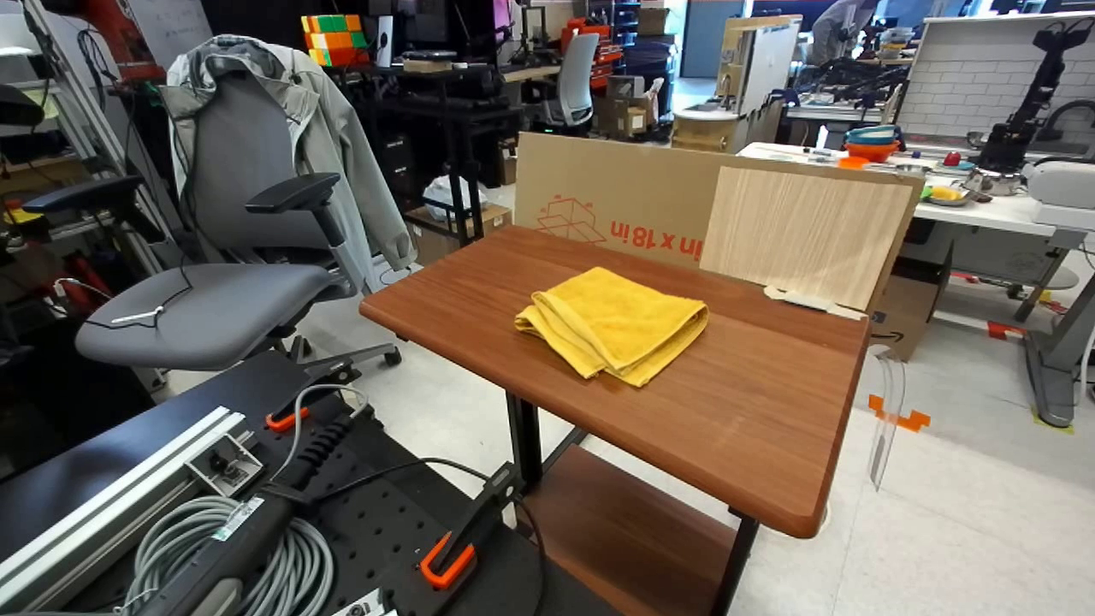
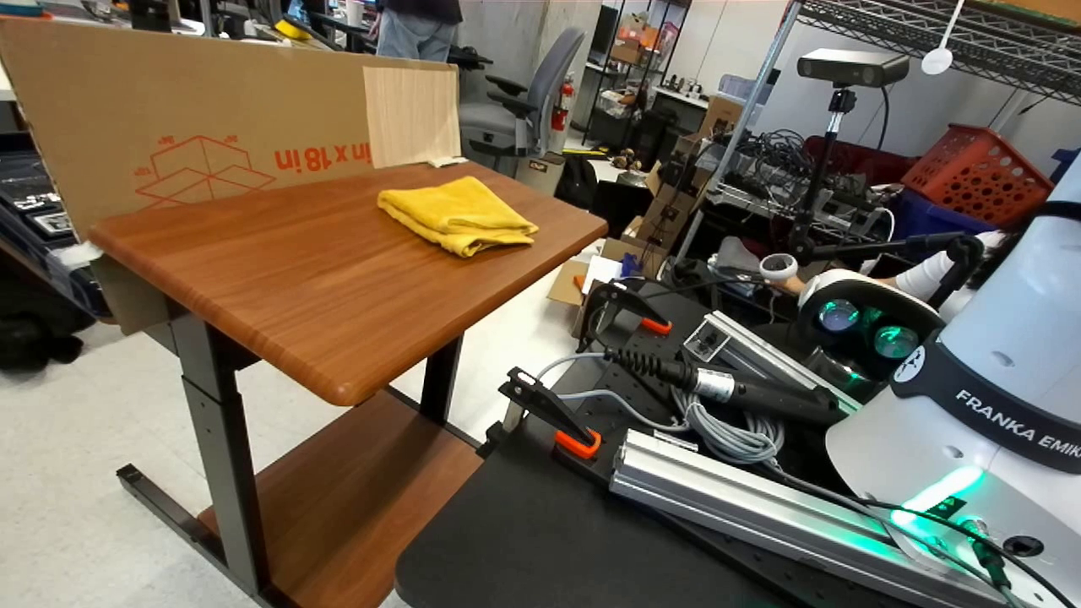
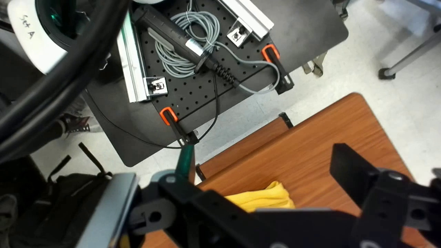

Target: Use the yellow towel to wipe the table

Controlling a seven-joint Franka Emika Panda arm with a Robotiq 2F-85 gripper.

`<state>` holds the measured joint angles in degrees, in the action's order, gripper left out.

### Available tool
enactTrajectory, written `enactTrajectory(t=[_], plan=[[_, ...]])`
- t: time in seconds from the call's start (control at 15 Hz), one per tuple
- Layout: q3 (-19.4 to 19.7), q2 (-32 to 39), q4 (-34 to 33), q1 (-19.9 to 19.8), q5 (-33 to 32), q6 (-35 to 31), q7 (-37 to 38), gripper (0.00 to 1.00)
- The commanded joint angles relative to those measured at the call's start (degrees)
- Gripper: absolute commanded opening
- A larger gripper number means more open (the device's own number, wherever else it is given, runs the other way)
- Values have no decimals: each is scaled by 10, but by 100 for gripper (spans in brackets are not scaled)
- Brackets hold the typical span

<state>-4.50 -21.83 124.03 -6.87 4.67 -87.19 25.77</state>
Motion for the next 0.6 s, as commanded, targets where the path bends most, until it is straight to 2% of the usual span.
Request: enactTrajectory(t=[0.0,0.27,0.33,0.53], plan=[[48,107,-28,-32,8,-78,34,100],[101,244,-71,-45,57,-202,60,100],[97,174,-22,-33,28,-180,40,100],[115,248,-57,-34,47,-205,45,100]])
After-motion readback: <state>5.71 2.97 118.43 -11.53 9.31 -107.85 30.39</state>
